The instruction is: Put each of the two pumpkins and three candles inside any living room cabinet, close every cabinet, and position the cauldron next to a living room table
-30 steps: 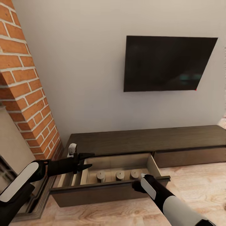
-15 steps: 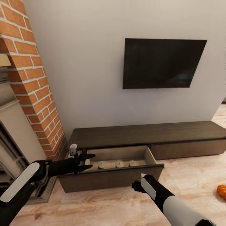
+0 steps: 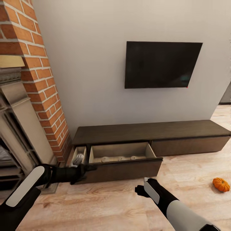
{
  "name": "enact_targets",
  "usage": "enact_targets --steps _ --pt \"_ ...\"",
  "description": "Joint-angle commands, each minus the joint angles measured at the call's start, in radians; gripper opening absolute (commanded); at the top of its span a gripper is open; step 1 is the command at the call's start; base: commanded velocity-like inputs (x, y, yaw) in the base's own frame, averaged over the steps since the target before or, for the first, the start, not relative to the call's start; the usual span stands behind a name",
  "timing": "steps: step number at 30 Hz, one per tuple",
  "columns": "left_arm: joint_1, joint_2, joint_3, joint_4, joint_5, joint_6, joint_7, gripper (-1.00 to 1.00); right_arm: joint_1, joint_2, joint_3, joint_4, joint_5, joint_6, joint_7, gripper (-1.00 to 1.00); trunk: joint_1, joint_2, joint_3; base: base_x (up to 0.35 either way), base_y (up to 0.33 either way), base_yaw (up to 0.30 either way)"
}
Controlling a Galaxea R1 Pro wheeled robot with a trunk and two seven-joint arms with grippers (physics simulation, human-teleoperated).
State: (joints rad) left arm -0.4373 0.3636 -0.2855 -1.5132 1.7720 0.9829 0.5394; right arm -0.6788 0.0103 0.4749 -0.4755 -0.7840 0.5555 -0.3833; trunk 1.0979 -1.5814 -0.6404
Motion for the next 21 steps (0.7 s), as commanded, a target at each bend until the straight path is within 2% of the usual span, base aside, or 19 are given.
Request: enact_targets --steps 1,4,7,10,12,13,15,16,18,19,20,21 --pt "-0.001 -0.003 -0.001 -0.001 0.010 -0.001 0.030 1.00 -0.001 -0.001 0.007 -0.002 -0.011 0.001 -0.009 1.00 -0.001 -0.001 -0.001 -0.313 0.000 0.000" --pt "-0.001 -0.027 0.000 -0.001 -0.001 -0.002 0.130 1.00 -0.001 -0.001 0.007 -0.002 -0.011 -0.001 -0.009 1.00 -0.001 -0.001 -0.001 -0.224 0.000 0.000" --pt "-0.001 -0.057 0.000 -0.001 -0.038 -0.002 0.210 1.00 -0.001 -0.001 0.008 -0.002 -0.011 -0.009 -0.009 1.00 -0.001 -0.001 -0.001 -0.067 0.000 0.000" --pt "-0.001 -0.099 -0.003 0.000 -0.129 -0.003 0.262 1.00 -0.001 -0.001 0.008 -0.002 -0.011 -0.027 -0.009 1.00 -0.001 -0.001 -0.001 -0.022 0.000 0.000" --pt "-0.001 -0.142 -0.006 0.010 -0.263 -0.003 0.280 1.00 -0.001 -0.001 0.010 -0.002 -0.010 -0.059 -0.009 1.00 -0.001 -0.001 -0.001 -0.008 0.000 0.000" --pt "-0.001 -0.154 -0.008 0.015 -0.303 -0.003 0.282 1.00 -0.001 -0.001 0.011 -0.002 -0.010 -0.069 -0.009 1.00 -0.001 -0.001 -0.001 -0.005 0.000 0.000" --pt "-0.001 -0.212 -0.020 0.042 -0.485 -0.005 0.284 1.00 -0.001 -0.001 0.012 -0.002 -0.008 -0.101 -0.008 1.00 -0.001 -0.001 -0.001 -0.003 0.000 0.000" --pt "-0.001 -0.229 -0.026 0.053 -0.531 -0.008 0.284 1.00 -0.001 -0.001 0.012 -0.002 -0.008 -0.106 -0.008 1.00 -0.001 -0.001 -0.001 -0.002 0.000 0.000" --pt "-0.001 -0.290 -0.052 0.118 -0.706 -0.052 0.276 1.00 -0.001 -0.002 0.014 -0.002 -0.008 -0.118 -0.008 1.00 -0.001 -0.001 -0.001 -0.001 0.000 0.000" --pt "-0.001 -0.302 -0.057 0.140 -0.744 -0.071 0.272 1.00 -0.001 -0.002 0.014 -0.002 -0.008 -0.120 -0.008 1.00 -0.001 -0.001 -0.001 0.000 0.000 0.000" --pt "-0.001 -0.318 -0.069 0.188 -0.806 -0.120 0.257 1.00 -0.001 -0.003 0.014 -0.002 -0.008 -0.124 -0.009 1.00 -0.001 -0.001 -0.001 0.000 0.000 0.000" --pt "-0.001 -0.324 -0.075 0.213 -0.832 -0.148 0.246 1.00 -0.001 -0.003 0.014 -0.002 -0.008 -0.127 -0.009 1.00 -0.001 -0.001 -0.001 0.000 0.000 0.000"
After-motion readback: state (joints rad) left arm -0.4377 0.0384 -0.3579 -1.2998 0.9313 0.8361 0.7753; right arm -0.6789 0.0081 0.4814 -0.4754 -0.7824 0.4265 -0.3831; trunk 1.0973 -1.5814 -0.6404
